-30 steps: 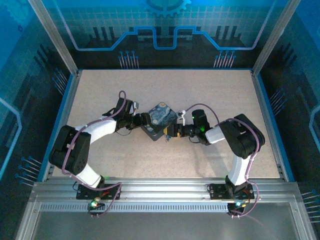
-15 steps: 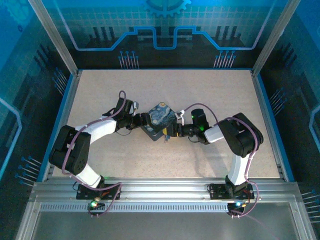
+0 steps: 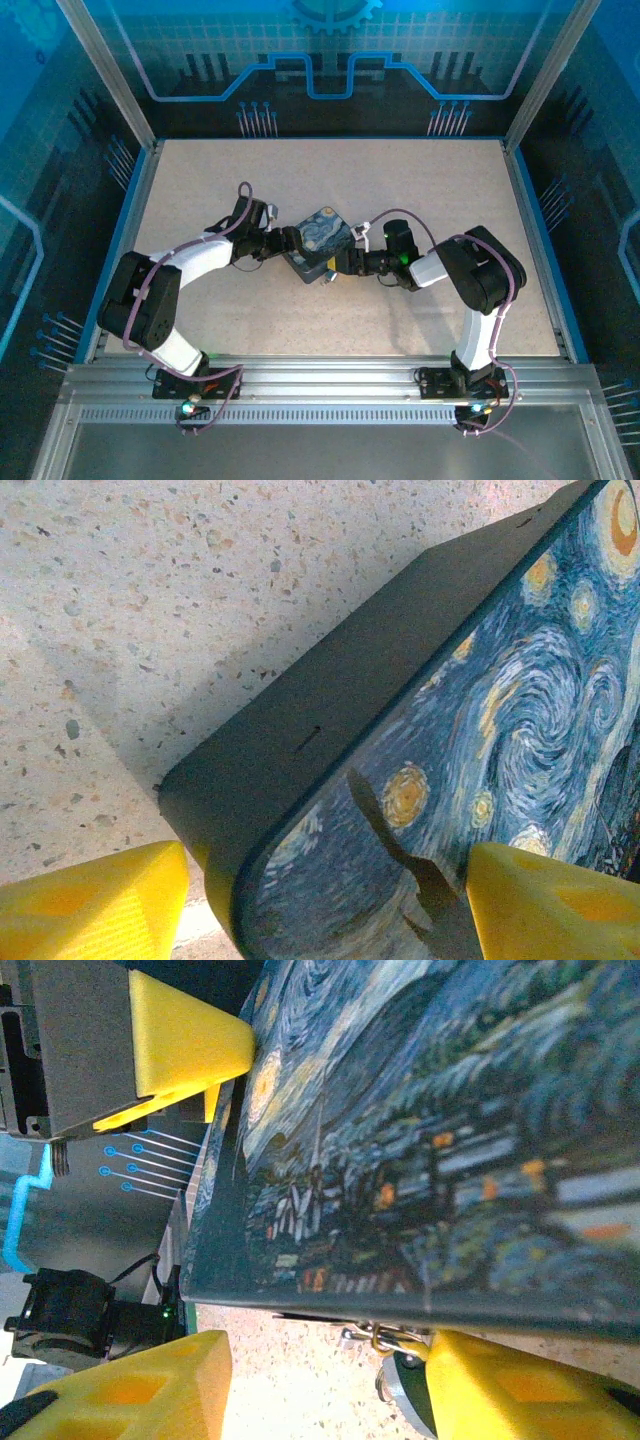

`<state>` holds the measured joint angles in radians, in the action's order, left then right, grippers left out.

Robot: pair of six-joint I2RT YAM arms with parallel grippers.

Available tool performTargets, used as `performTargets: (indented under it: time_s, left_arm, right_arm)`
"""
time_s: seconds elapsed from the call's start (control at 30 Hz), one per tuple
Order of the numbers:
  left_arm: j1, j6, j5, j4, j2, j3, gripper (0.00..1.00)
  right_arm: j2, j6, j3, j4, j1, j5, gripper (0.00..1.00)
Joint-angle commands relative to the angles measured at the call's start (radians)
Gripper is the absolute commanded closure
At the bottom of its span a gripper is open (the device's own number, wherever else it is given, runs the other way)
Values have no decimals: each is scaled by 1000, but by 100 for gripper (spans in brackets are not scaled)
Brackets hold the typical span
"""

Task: Unlock the padlock with the key

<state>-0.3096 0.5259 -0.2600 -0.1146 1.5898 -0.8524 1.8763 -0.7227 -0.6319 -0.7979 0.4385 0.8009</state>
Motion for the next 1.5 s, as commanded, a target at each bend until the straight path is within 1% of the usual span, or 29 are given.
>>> performTargets:
  time_s: [0.0,0.2,0.37,0.53,0.63,0.73,0.93,1.07,1.27,1.47]
  left_arm:
    - [-8,-4,13,-120,8,31,26]
    - [-8,-4,13,-119,11,31,26]
    - [-8,-4,13,-118,11,31,26]
    - [-8,-4,13,-118,9,30,26]
    - [-8,-4,13,-119,9,31,26]
    - [-9,-1,13,-117,8,32,26]
    - [-13,1,12,-117,2,33,26]
    - [-17,4,17,-117,2,35,26]
    - [-25,15,18,-108,0,46,26]
    - [-34,20,19,-108,-5,45,27]
  right_arm:
    - [-3,3,3,-75,11,37,50]
    - [-10,3,10,-77,11,36,56]
    - [-12,3,12,-75,10,37,64]
    - [-12,2,16,-73,11,35,68]
    - [-16,9,18,-64,12,31,66]
    - [-27,42,19,-13,11,20,62]
    - [-72,93,60,29,1,-13,47]
    - [-52,99,67,19,4,6,45]
    - [-21,88,82,-24,10,-24,38]
    - [8,82,63,-43,32,-25,37]
